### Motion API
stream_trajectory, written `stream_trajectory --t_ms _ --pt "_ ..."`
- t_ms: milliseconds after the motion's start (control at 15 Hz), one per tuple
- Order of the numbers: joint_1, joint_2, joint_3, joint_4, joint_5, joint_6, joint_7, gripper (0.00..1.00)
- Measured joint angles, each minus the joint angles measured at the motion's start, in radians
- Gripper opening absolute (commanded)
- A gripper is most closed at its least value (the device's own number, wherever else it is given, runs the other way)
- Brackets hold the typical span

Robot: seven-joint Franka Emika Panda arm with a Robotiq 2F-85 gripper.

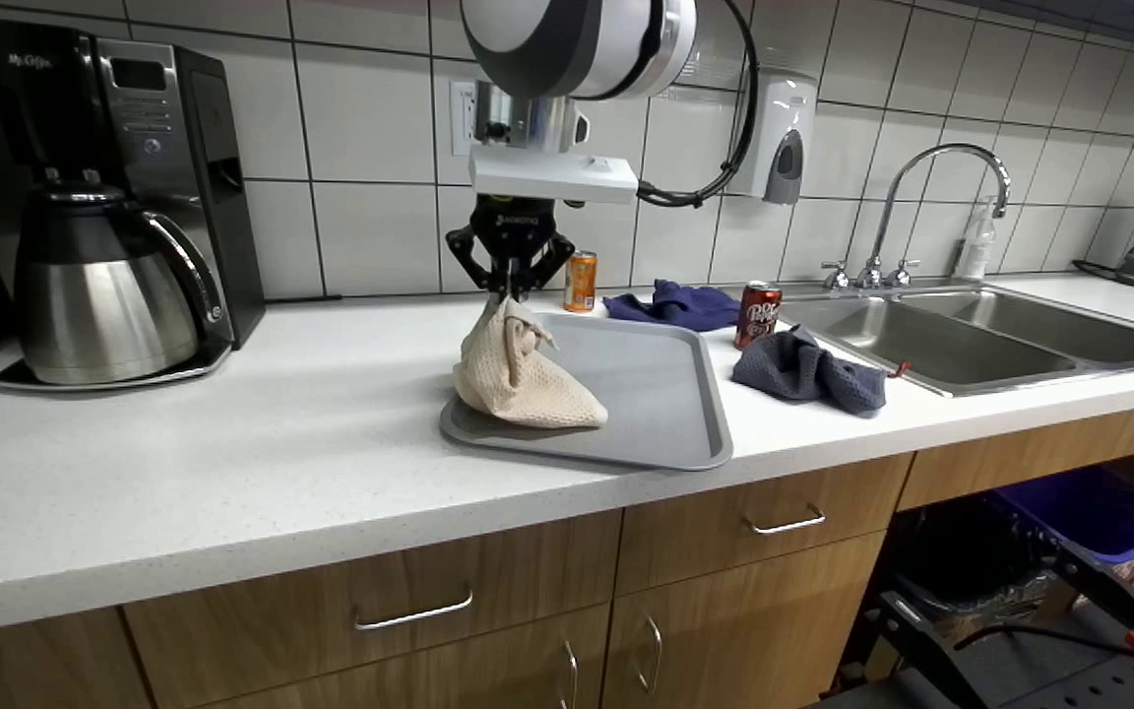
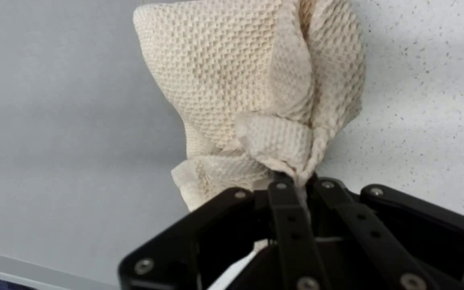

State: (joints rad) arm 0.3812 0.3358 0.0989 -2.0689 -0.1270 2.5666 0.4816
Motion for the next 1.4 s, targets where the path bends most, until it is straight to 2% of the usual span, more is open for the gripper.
stream_trajectory --t_ms 667,1400 --pt "0.011 0.013 0.062 0.082 0.000 0.016 -0.082 0.02" --pt "0.053 0.135 0.128 0.254 0.000 0.018 -0.216 0.02"
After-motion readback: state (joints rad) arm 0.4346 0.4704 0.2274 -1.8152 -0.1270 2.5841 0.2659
